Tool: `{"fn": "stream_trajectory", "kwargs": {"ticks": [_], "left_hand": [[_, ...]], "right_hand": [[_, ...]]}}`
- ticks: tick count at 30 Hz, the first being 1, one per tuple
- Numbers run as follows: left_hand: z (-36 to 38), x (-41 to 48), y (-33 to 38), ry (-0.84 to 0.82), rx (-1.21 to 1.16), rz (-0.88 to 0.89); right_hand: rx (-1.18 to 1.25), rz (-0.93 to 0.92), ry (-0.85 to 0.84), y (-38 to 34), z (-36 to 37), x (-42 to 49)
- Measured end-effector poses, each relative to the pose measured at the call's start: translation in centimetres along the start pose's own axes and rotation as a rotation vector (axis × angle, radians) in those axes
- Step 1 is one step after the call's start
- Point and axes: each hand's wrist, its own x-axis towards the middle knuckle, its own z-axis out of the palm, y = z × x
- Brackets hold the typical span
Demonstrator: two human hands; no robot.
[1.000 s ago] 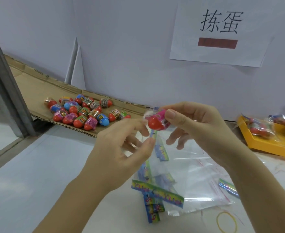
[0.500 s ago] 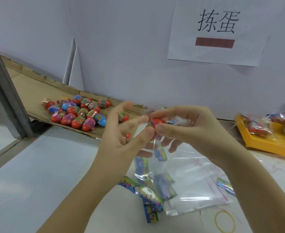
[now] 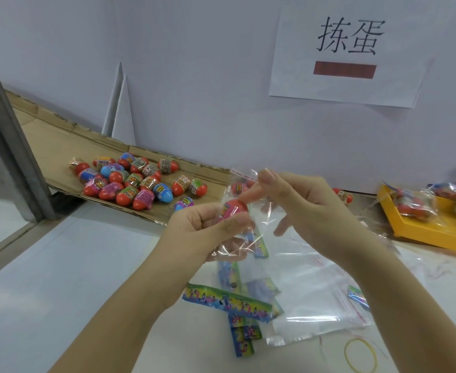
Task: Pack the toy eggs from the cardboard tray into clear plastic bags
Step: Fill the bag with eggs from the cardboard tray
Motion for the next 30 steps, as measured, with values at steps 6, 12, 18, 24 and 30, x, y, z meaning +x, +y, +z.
{"fn": "stream_trajectory", "kwargs": {"ticks": [6, 12, 18, 24, 30], "left_hand": [[0.2, 0.0, 0.0, 0.009, 0.028, -0.001], [0.1, -0.2, -0.1, -0.004, 0.145, -0.015], [-0.9, -0.2, 0.7, -0.085, 0.090, -0.153], [-1.9, 0.1, 0.8, -0.031, -0.120, -0.160], [-1.1, 0.7, -1.0, 0.235, -0.335, -0.143]], "right_hand": [[-0.105, -0.005, -0.131, 0.2, 0.4, 0.0], [-0.139, 0.173, -0.262, 0.7, 0.1, -0.2], [-0.001, 0.238, -0.055, 0.7, 0.2, -0.1], [0.187, 0.307, 0.225, 0.9, -0.2, 0.1], [0.099, 0.377, 0.116, 1.2, -0.2, 0.1]]}}
